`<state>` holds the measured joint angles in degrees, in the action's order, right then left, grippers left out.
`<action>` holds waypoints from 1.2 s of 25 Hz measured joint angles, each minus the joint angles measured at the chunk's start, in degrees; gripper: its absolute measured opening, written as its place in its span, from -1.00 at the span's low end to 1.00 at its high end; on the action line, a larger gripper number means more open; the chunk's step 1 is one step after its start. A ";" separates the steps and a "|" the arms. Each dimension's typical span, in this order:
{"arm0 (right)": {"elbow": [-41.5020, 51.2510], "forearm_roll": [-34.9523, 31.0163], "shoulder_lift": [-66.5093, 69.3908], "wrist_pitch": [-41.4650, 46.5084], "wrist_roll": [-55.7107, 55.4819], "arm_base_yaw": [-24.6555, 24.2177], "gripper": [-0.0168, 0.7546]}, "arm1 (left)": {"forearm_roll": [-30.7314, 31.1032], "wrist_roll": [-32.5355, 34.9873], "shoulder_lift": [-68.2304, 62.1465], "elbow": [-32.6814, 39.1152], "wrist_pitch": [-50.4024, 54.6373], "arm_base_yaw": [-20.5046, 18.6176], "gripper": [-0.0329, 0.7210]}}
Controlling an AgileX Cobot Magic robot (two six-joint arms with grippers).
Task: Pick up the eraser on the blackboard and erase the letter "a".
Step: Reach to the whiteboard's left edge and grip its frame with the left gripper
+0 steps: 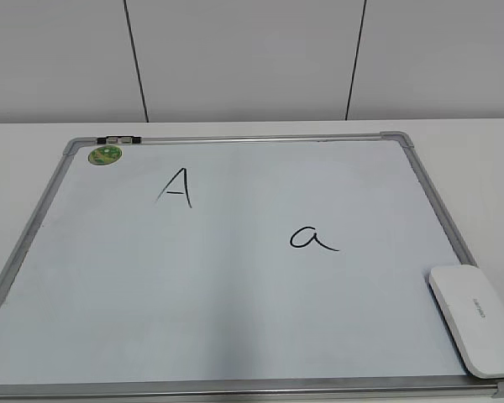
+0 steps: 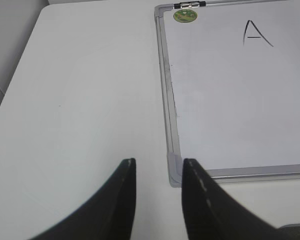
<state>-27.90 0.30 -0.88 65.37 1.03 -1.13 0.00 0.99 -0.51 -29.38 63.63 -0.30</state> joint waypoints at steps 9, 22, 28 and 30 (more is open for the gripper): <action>0.00 0.00 0.00 0.00 0.00 0.00 0.59 | 0.00 0.00 -0.42 -2.30 0.50 0.00 0.21; 0.00 0.00 0.00 -0.11 0.00 0.00 0.59 | 0.39 0.00 -23.37 -7.77 -10.15 1.60 0.64; 0.00 0.00 0.00 -0.11 0.00 0.00 0.57 | 0.00 0.00 -39.39 -8.89 -15.31 1.96 0.64; 0.00 0.00 0.00 -0.11 0.00 0.00 0.57 | 0.00 0.00 -44.76 -10.42 -16.15 1.96 0.64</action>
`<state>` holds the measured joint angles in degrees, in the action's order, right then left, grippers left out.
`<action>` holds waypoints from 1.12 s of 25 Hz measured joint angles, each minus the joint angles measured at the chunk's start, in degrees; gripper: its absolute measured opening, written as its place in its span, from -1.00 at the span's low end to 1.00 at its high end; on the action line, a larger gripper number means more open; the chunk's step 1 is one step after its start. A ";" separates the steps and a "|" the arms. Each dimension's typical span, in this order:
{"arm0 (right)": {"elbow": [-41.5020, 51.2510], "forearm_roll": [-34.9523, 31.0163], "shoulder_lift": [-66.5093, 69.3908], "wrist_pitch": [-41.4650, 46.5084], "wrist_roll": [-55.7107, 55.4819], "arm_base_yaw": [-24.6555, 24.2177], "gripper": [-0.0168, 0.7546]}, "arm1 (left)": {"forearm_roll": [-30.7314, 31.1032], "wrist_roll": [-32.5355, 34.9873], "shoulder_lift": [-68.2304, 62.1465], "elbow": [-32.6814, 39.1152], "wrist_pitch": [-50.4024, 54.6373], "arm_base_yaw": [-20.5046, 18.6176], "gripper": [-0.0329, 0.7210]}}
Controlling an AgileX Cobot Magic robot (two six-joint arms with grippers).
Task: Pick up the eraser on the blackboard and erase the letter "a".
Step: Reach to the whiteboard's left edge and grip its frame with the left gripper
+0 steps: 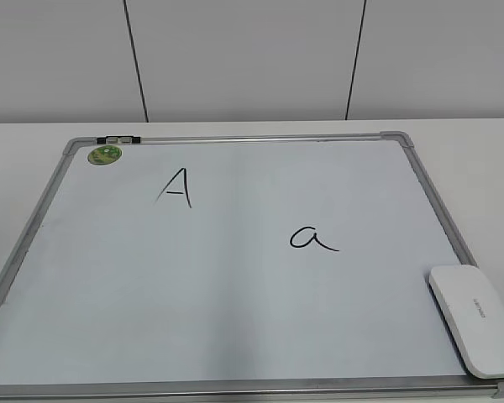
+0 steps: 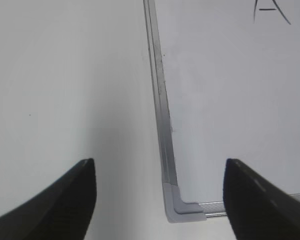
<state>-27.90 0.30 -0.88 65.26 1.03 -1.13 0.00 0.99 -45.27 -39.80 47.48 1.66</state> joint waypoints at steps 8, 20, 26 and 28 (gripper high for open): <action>0.00 0.00 0.00 0.00 0.00 0.00 0.57 | -0.53 0.00 -24.40 -10.18 -1.05 0.00 0.64; 0.00 0.00 0.00 0.00 0.00 0.00 0.57 | -2.88 0.09 -51.01 -24.72 -1.54 0.00 0.51; 0.00 0.00 0.00 0.00 0.00 0.00 0.57 | -9.18 5.39 -59.81 -29.23 -0.11 -2.83 0.51; 0.00 0.00 0.00 0.00 0.00 0.00 0.57 | -11.22 7.27 -61.60 -30.16 0.13 -4.55 0.51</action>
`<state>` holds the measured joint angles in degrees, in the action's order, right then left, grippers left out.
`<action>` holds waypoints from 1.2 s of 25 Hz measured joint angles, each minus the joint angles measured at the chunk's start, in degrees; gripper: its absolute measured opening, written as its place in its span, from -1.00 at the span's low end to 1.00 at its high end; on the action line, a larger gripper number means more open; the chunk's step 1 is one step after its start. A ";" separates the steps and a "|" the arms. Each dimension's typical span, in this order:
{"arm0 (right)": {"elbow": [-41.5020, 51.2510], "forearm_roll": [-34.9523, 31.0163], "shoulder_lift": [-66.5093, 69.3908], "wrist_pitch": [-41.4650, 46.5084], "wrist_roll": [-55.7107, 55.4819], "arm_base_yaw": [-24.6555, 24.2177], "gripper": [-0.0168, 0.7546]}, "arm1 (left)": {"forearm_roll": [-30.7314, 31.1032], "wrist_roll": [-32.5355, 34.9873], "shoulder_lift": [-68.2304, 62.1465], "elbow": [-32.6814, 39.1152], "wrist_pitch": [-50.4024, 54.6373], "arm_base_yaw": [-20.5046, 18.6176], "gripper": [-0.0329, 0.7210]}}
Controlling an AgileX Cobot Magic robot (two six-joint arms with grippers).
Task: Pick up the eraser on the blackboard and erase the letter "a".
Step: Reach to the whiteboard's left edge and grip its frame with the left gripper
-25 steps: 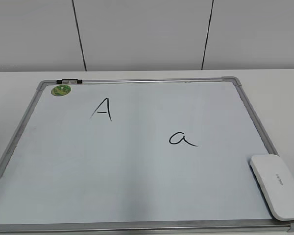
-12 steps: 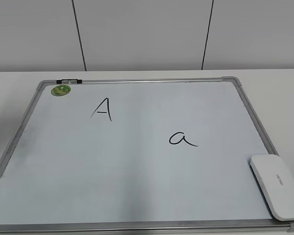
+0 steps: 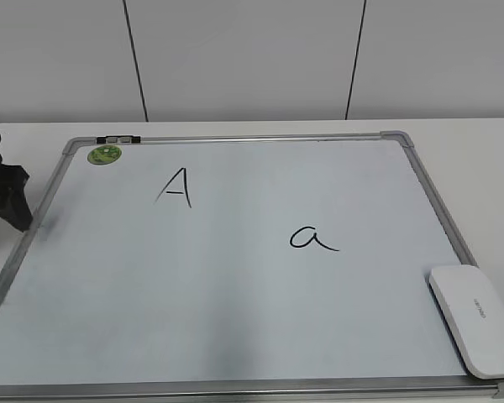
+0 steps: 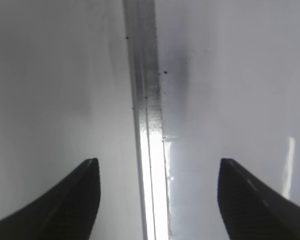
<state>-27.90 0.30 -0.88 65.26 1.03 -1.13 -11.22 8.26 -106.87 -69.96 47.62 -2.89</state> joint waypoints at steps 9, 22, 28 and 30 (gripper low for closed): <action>0.00 0.00 0.00 0.00 0.00 0.00 0.57 | -7.55 9.84 -7.08 -7.44 3.27 -4.87 0.38; 0.00 0.00 0.00 0.00 0.00 0.00 0.57 | -10.00 11.65 -15.42 -16.91 11.60 -5.21 -0.05; 0.00 0.00 0.00 0.00 0.00 0.00 0.57 | -10.00 11.97 -16.64 -17.03 11.86 -5.45 -0.18; 0.00 0.00 0.00 0.11 0.00 0.00 0.57 | -10.00 12.07 -16.64 -17.03 11.86 -5.45 -0.28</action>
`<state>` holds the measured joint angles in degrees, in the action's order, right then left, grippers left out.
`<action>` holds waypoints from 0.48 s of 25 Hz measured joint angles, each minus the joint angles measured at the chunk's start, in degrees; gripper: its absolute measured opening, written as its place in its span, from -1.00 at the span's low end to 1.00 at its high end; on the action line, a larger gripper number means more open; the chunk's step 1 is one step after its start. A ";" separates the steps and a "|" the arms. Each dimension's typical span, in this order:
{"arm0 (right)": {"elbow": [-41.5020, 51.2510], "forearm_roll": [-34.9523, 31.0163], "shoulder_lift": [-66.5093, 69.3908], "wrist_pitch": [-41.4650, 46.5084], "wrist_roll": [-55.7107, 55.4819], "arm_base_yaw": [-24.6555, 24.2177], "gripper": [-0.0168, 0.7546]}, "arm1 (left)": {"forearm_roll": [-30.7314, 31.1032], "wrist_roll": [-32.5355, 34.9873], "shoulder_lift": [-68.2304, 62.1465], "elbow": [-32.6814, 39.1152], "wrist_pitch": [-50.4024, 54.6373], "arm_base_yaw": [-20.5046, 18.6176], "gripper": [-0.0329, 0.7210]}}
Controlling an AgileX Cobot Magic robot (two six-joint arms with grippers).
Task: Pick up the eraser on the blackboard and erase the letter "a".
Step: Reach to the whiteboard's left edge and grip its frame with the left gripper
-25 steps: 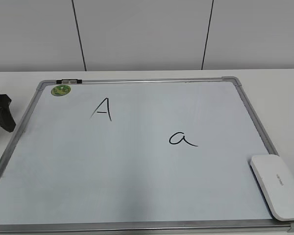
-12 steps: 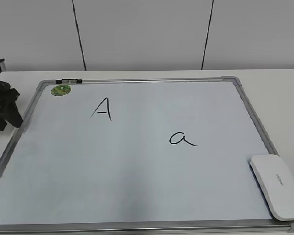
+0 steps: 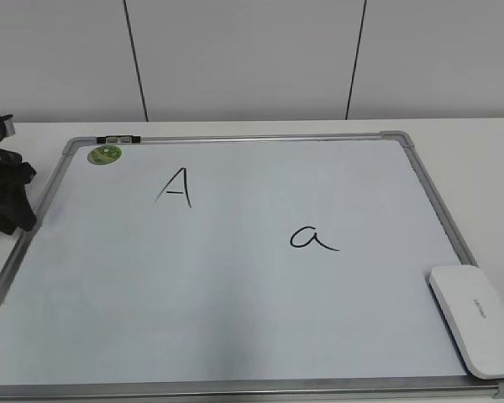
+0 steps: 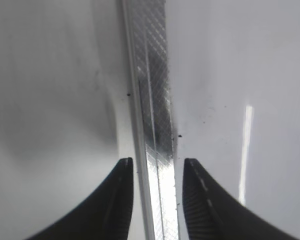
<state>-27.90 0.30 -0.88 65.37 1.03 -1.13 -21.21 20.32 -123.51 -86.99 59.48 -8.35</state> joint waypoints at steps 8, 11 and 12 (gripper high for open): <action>0.00 -0.30 0.00 0.00 0.00 0.00 0.56 | -0.60 0.63 -0.62 0.00 0.00 -0.56 -0.34; 0.00 -0.30 0.00 0.00 0.00 0.00 0.56 | -1.65 1.29 -0.73 -0.11 0.00 -1.31 -0.34; 0.00 -0.30 0.00 0.00 0.00 0.00 0.56 | -2.08 1.55 -0.73 -0.11 0.00 -1.34 -0.34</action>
<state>-27.90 0.00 -0.88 65.37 1.03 -1.13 -23.30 21.87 -124.24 -87.09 59.48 -9.68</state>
